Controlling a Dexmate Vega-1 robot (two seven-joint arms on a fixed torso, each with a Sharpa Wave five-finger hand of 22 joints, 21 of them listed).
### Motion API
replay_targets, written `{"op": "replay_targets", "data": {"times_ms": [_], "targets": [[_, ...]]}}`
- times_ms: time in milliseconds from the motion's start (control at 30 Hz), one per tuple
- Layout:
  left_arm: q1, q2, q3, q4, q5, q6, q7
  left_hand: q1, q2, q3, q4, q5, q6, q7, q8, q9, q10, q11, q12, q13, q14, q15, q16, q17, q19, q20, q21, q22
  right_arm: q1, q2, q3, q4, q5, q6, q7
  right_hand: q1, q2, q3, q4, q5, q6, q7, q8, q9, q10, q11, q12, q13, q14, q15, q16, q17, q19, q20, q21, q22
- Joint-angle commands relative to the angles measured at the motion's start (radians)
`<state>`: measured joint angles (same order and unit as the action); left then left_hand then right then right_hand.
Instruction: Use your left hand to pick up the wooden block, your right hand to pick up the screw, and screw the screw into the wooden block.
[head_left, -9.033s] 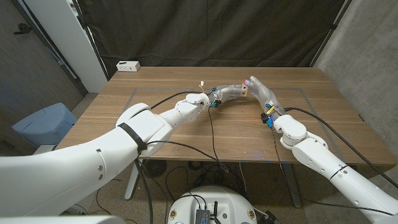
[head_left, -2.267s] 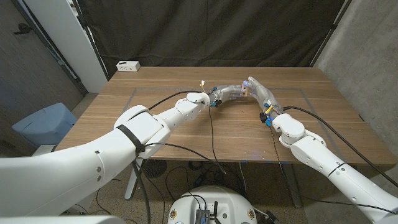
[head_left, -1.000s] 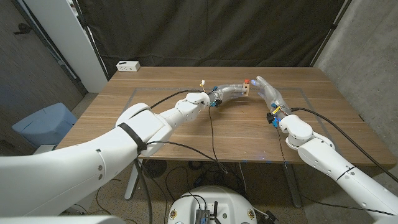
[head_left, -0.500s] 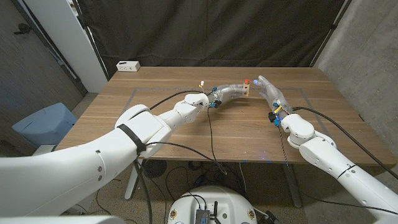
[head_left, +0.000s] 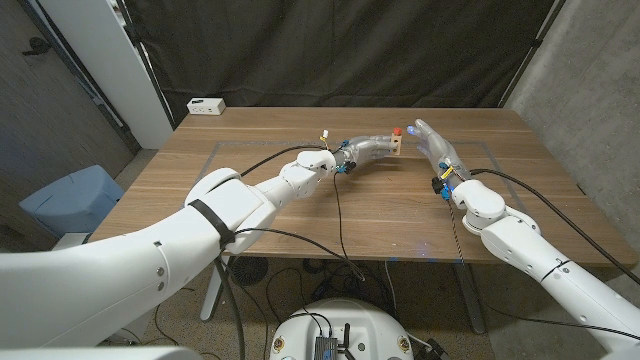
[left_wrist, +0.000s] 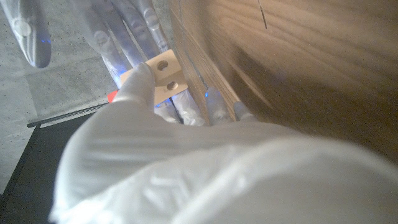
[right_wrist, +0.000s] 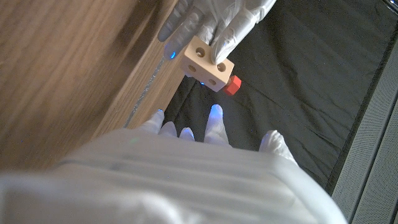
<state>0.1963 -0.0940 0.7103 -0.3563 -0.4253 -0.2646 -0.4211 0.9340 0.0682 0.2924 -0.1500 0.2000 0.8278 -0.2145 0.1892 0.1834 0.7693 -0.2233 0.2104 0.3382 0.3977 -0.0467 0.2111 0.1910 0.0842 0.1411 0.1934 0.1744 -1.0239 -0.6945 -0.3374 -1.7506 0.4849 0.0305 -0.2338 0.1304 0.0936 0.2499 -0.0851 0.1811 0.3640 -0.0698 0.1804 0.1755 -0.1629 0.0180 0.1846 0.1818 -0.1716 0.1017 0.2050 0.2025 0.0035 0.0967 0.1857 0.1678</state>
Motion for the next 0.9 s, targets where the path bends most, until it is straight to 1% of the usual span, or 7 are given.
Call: {"op": "replay_targets", "data": {"times_ms": [33,467,700,900], "targets": [[-0.008,-0.003,0.005,0.002,0.005,0.021,0.012,-0.007,0.005,0.009,-0.001,0.005,0.012,0.005,0.009,0.006,0.0,0.003,0.006,0.001,-0.001,-0.058,0.002,0.003,-0.005,0.0,0.005,0.005,0.027,0.007,-0.014,0.025,0.005,-0.002,0.019,-0.013,-0.001,0.002,0.008,0.001,-0.002,0.001,-0.005,0.002,-0.023,0.001,0.0,0.001,-0.082,0.01,-0.004,0.005,-0.007,0.003,0.0,0.003],[-0.011,-0.007,0.01,0.002,0.004,0.032,0.021,-0.006,0.005,0.009,-0.002,0.005,0.014,0.006,0.009,0.006,0.0,0.004,0.006,0.001,-0.001,-0.058,0.002,0.003,-0.005,0.0,0.005,0.005,0.028,0.002,-0.019,0.022,0.01,-0.008,0.028,-0.022,-0.001,0.0,0.013,0.001,0.004,-0.002,-0.001,0.002,-0.025,0.0,0.001,0.001,-0.085,0.01,-0.003,0.007,-0.009,0.002,0.001,0.003],[-0.011,-0.006,0.011,0.002,0.004,0.029,0.019,-0.006,0.006,0.009,-0.002,0.005,0.012,0.004,0.008,0.006,0.0,0.003,0.006,0.001,-0.002,-0.059,0.002,0.003,-0.005,0.0,0.005,0.005,0.035,0.01,-0.025,0.038,0.013,0.004,0.038,-0.023,-0.001,0.0,0.014,0.002,0.006,-0.001,0.0,0.002,-0.025,0.001,0.002,0.001,-0.085,0.01,-0.002,0.007,-0.01,0.002,0.001,0.003],[-0.01,-0.008,0.012,0.002,0.005,0.022,0.019,-0.007,0.007,0.009,-0.001,0.005,0.011,0.004,0.008,0.006,0.0,0.003,0.007,0.001,-0.002,-0.059,0.002,0.003,-0.005,0.0,0.005,0.005,0.037,0.008,-0.028,0.038,0.008,0.01,0.042,-0.023,0.0,0.001,0.014,0.003,0.007,-0.001,0.001,0.002,-0.025,0.001,0.002,0.001,-0.084,0.01,-0.002,0.007,-0.01,0.001,0.001,0.003]]}}
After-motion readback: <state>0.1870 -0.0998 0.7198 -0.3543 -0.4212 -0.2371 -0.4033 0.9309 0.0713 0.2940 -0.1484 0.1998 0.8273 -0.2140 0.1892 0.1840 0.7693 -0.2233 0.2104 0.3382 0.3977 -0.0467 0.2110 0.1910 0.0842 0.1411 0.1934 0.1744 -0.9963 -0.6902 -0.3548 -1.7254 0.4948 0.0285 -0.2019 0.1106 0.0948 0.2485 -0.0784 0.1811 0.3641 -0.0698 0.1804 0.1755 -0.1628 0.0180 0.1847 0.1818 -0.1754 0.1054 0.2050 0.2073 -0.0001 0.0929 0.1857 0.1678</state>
